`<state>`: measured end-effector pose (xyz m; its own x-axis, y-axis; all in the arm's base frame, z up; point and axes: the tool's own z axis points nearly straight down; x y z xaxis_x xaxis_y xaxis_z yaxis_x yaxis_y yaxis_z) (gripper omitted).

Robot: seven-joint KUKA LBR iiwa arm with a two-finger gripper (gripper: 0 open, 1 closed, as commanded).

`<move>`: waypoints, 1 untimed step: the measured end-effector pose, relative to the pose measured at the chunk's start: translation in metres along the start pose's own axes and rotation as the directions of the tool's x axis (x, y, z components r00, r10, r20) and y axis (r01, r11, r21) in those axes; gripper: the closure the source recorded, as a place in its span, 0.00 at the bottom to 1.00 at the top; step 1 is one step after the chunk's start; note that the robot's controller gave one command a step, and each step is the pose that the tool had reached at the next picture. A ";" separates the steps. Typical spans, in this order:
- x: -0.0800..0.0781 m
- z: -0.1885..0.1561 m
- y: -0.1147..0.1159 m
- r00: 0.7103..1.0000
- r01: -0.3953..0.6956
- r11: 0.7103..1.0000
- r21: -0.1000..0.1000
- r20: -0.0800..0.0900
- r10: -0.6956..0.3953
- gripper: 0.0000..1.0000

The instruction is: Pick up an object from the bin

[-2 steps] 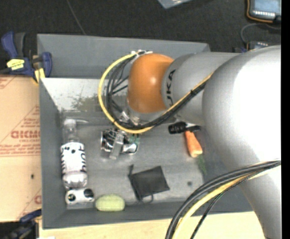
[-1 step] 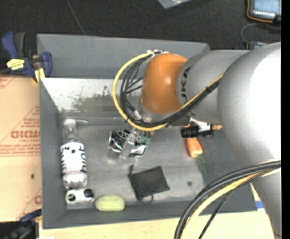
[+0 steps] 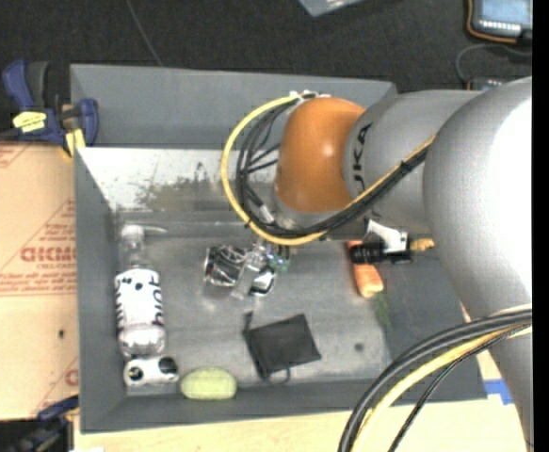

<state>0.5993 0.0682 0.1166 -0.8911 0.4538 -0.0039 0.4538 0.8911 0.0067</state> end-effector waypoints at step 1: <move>-0.014 0.010 0.001 0.994 -0.108 0.994 -0.002 0.004 0.108 0.00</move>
Offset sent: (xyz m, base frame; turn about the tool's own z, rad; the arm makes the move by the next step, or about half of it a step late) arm 0.0191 -0.0214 -0.0115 0.2525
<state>0.6119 0.0625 0.1063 -0.8368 0.5474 -0.0068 0.5474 0.8368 0.0093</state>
